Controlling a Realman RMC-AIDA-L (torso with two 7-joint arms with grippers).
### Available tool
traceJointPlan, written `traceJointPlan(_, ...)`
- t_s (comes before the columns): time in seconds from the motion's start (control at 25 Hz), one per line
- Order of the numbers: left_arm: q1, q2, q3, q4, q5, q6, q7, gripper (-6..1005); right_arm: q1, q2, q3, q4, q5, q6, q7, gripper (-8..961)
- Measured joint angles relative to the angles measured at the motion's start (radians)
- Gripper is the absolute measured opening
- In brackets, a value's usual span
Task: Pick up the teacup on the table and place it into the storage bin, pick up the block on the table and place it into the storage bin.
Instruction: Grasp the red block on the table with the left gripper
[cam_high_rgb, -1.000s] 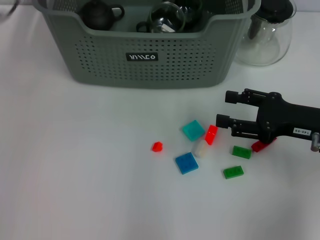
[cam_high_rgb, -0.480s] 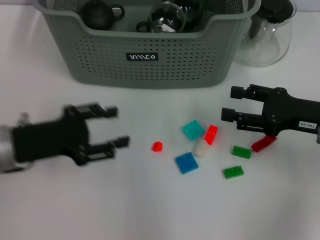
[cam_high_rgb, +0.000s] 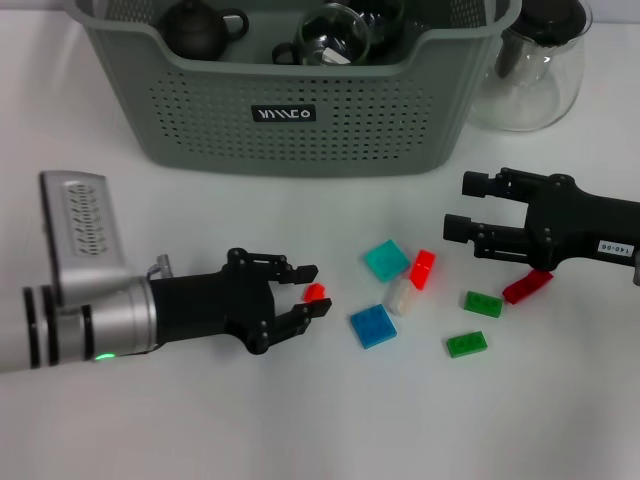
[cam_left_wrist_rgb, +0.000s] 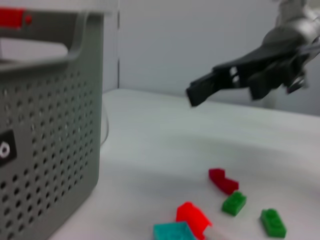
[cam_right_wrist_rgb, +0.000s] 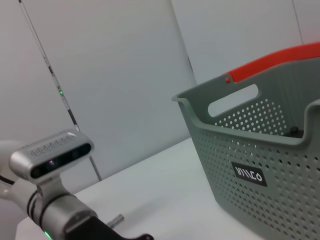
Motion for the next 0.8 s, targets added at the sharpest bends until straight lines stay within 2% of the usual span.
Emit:
traceJointPlan(0.12,-0.019,0.0,-0.007,-0.055,-0.003,-0.077,0.068,436,-0.002,0.001,0.0,0.001,0.0,0.0,0.0,794)
traceJointPlan(0.32,-0.024,-0.001,-0.01,-0.086,-0.016,-0.109,0.134,381,-0.005,0.001,0.0,0.005,0.0,0.0,0.0,794)
traceJointPlan(0.8,-0.002,0.003,-0.015,-0.048,-0.032,-0.142,0.141,381,-0.007,0.002,-0.002,0.006,0.0,0.0,0.0,795)
